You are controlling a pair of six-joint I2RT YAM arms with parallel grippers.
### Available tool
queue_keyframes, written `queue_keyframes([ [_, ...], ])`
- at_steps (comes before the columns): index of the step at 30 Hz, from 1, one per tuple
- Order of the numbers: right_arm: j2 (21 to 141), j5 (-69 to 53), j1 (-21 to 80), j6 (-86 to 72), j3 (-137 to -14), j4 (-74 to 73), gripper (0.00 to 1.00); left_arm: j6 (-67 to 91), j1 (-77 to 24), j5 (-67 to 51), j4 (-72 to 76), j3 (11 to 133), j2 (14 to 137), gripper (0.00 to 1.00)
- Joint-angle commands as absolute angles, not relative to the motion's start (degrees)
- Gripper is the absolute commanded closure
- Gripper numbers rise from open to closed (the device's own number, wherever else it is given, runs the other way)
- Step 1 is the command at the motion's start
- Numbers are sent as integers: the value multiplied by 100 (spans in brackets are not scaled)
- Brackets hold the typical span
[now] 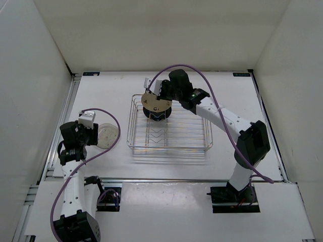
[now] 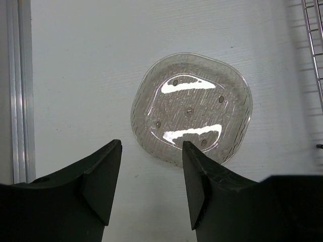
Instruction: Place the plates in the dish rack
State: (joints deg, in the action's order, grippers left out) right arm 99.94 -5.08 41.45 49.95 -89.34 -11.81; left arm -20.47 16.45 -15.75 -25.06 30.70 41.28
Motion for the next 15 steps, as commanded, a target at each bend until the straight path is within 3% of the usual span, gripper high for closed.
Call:
queue_keyframes([
  [1,9993,-510,4122,5019,-9018,-748,100,-2039,1687,-1714,-2470,3041,4034,38],
  [15,10099,-510,4122,4852,-8763,-747,100,-2039,1687,-1714,-2470,3041,4034,38],
])
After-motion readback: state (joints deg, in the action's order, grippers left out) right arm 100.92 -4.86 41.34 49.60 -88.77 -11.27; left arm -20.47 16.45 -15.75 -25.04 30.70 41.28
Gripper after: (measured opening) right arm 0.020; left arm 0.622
